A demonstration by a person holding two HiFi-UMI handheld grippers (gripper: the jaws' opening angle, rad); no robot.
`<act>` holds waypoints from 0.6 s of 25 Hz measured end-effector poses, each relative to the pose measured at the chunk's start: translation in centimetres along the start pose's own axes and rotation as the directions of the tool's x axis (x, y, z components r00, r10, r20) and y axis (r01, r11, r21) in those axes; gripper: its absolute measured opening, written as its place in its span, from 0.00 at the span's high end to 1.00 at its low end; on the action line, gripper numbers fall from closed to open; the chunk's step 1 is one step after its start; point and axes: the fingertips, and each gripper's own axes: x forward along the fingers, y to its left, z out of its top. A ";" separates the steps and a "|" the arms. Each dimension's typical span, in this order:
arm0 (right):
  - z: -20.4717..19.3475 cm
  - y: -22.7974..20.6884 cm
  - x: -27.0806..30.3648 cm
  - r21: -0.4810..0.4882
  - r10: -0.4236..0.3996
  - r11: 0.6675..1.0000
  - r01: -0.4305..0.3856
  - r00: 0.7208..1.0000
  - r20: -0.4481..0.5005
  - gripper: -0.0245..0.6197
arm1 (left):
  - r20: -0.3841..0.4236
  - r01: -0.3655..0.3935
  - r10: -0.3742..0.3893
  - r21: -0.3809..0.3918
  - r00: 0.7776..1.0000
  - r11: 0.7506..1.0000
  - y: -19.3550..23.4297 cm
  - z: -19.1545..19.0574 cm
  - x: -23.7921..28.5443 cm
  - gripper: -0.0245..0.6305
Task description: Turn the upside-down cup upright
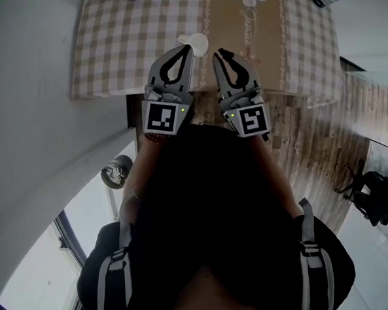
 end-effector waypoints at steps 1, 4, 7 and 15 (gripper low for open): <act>-0.4 0.9 -0.5 0.007 0.018 1.000 -0.018 1.000 -0.007 0.90 | -0.005 -0.022 0.022 0.001 1.000 1.000 -0.3 -0.3 -0.5 0.97; -1.1 3.6 -2.3 -0.001 0.072 0.997 -0.072 0.997 -0.027 0.96 | -0.029 -0.070 0.070 -0.001 0.997 0.998 -1.5 -1.3 -2.4 0.97; -1.4 5.2 -4.0 0.003 0.103 0.995 -0.103 0.994 -0.041 0.96 | -0.055 -0.107 0.106 -0.005 0.993 0.994 -2.7 -2.1 -4.2 0.97; -1.9 6.7 -7.8 0.038 0.124 0.992 -0.122 0.990 -0.059 0.96 | -0.091 -0.134 0.135 0.015 0.987 0.991 -6.4 -3.1 -7.8 0.97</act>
